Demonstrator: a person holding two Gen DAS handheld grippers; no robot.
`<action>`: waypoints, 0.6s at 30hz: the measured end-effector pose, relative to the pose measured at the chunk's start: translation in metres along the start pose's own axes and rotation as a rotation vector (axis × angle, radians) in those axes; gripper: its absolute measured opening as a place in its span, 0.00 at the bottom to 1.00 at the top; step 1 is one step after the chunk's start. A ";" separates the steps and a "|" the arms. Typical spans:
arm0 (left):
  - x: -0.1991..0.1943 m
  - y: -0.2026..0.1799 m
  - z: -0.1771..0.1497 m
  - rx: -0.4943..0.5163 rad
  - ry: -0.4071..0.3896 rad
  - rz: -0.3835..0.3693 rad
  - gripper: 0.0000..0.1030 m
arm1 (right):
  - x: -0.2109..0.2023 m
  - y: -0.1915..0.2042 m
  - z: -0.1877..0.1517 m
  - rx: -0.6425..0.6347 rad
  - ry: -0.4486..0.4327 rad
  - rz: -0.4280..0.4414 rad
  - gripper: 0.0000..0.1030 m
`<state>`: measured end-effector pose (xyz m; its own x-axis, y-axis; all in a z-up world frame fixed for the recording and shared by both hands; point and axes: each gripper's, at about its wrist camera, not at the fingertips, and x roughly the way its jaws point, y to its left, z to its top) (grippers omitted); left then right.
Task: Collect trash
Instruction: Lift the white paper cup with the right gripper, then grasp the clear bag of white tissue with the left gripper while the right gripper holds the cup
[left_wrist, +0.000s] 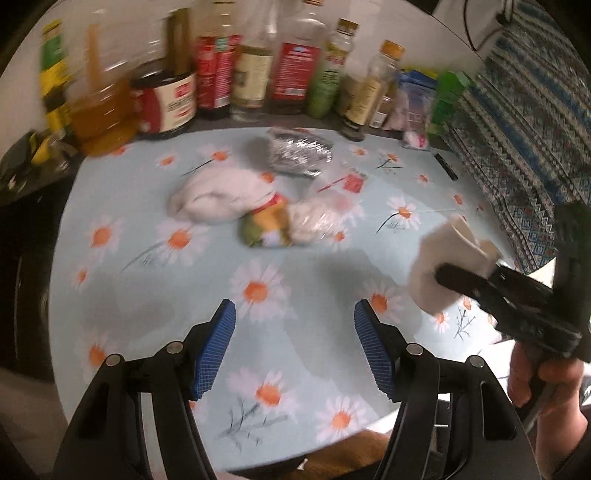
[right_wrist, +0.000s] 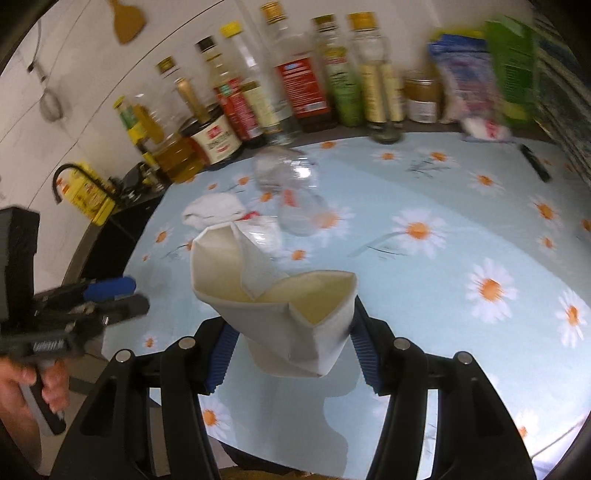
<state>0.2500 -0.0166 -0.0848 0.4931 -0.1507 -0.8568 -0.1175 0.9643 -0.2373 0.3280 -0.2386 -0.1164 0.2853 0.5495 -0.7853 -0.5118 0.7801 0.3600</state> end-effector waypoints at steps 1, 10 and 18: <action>0.007 -0.004 0.008 0.017 0.001 -0.008 0.63 | -0.005 -0.005 -0.003 0.012 -0.004 -0.005 0.56; 0.056 -0.021 0.052 0.073 0.054 -0.021 0.63 | -0.032 -0.050 -0.027 0.107 -0.031 -0.063 0.56; 0.094 -0.030 0.075 0.087 0.108 0.021 0.63 | -0.036 -0.077 -0.039 0.174 -0.028 -0.077 0.56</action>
<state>0.3643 -0.0432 -0.1238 0.3950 -0.1488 -0.9065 -0.0487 0.9820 -0.1825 0.3254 -0.3308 -0.1356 0.3414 0.4928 -0.8004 -0.3410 0.8585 0.3831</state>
